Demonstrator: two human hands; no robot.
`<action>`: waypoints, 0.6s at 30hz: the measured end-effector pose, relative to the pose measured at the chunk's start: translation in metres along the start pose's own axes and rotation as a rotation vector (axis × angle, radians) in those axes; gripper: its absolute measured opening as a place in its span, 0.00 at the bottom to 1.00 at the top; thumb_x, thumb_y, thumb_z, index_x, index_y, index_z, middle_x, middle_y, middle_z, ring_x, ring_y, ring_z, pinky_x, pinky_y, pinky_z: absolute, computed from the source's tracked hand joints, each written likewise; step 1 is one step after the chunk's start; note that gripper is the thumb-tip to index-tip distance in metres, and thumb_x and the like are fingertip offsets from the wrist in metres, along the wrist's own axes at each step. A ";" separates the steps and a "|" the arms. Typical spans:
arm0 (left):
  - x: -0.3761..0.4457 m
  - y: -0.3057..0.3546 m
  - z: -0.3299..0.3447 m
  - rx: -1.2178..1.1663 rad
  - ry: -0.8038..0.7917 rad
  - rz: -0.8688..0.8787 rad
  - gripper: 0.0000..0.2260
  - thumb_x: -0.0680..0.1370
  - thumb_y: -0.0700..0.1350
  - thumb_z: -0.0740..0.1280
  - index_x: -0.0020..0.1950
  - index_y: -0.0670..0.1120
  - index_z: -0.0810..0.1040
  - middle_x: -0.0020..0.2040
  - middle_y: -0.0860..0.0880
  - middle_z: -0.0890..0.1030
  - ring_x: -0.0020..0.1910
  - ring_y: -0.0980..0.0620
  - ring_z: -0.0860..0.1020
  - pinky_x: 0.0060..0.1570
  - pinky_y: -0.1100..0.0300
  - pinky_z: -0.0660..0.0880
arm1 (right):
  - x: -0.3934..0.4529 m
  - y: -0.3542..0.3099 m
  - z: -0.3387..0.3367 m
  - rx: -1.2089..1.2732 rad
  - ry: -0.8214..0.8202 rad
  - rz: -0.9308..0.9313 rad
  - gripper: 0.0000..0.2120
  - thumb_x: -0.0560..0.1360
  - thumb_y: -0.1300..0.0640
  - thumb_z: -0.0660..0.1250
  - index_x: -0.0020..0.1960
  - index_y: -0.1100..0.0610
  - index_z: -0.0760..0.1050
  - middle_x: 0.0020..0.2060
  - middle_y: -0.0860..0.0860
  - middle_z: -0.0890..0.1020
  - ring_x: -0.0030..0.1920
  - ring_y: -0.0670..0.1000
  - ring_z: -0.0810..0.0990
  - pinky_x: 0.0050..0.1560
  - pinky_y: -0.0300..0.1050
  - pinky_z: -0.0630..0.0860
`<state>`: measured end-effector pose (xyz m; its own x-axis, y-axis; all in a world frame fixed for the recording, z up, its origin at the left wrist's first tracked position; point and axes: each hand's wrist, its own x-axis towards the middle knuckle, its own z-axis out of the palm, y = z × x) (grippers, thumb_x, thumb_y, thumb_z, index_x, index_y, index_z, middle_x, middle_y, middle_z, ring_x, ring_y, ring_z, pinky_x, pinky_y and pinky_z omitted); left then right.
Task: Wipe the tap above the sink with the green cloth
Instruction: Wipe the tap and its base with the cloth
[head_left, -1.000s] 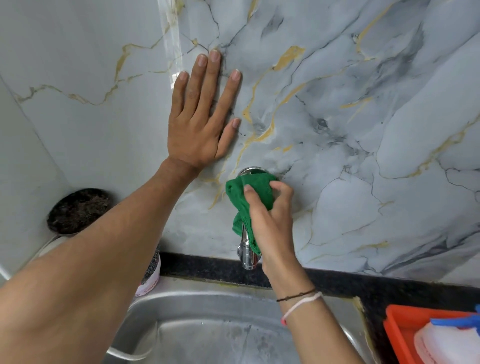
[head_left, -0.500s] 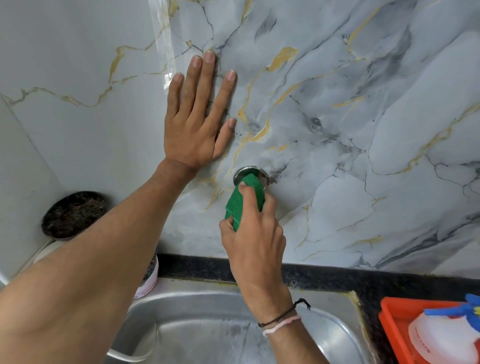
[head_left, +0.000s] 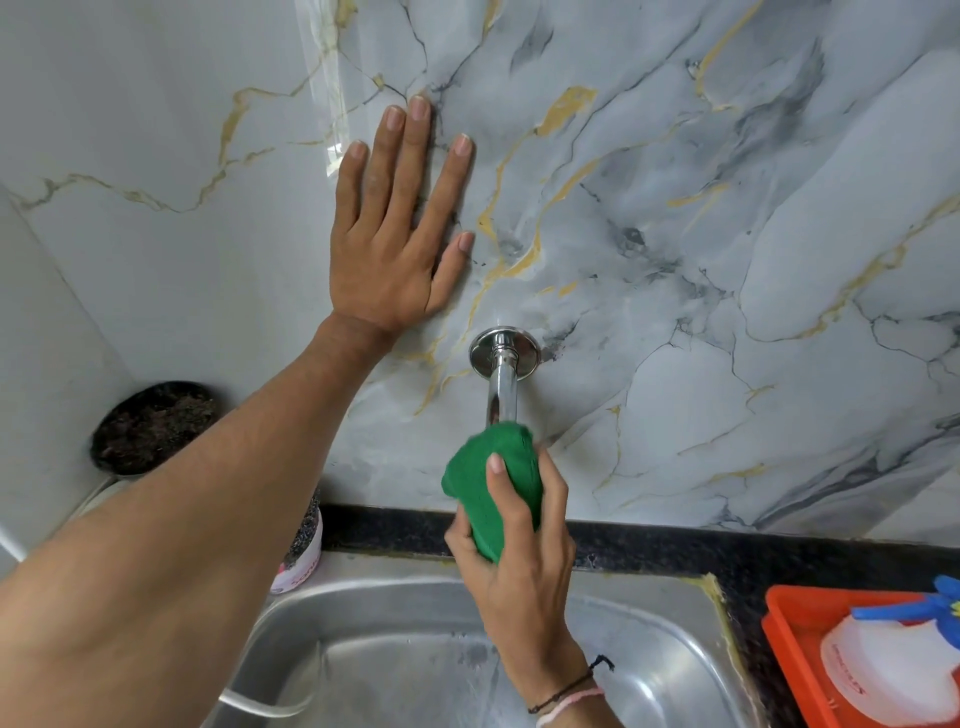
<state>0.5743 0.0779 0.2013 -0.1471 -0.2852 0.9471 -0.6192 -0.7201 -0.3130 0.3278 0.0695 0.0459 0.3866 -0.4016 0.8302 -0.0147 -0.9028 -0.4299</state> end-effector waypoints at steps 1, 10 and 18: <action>0.000 0.001 0.000 -0.003 0.001 0.000 0.29 0.84 0.54 0.55 0.84 0.44 0.64 0.78 0.33 0.69 0.79 0.35 0.66 0.80 0.40 0.61 | -0.008 0.005 -0.001 0.040 0.009 -0.008 0.28 0.70 0.60 0.76 0.68 0.54 0.72 0.66 0.64 0.75 0.59 0.64 0.85 0.49 0.54 0.88; -0.001 -0.001 0.002 0.022 0.014 0.015 0.29 0.84 0.54 0.53 0.84 0.45 0.63 0.79 0.34 0.69 0.80 0.35 0.65 0.84 0.45 0.54 | -0.008 0.026 -0.036 1.084 0.115 1.183 0.20 0.72 0.43 0.70 0.63 0.46 0.80 0.52 0.52 0.87 0.47 0.54 0.88 0.38 0.46 0.85; -0.003 -0.002 0.006 0.017 0.028 0.012 0.29 0.85 0.55 0.52 0.85 0.45 0.61 0.80 0.34 0.68 0.81 0.36 0.63 0.84 0.44 0.54 | 0.108 0.035 -0.003 1.718 -0.675 1.489 0.36 0.81 0.36 0.57 0.72 0.66 0.75 0.69 0.68 0.79 0.68 0.67 0.80 0.71 0.62 0.75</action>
<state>0.5806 0.0762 0.1981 -0.1766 -0.2761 0.9448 -0.6043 -0.7272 -0.3255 0.3665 -0.0061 0.1216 0.9729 0.0024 -0.2311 -0.1157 0.8705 -0.4784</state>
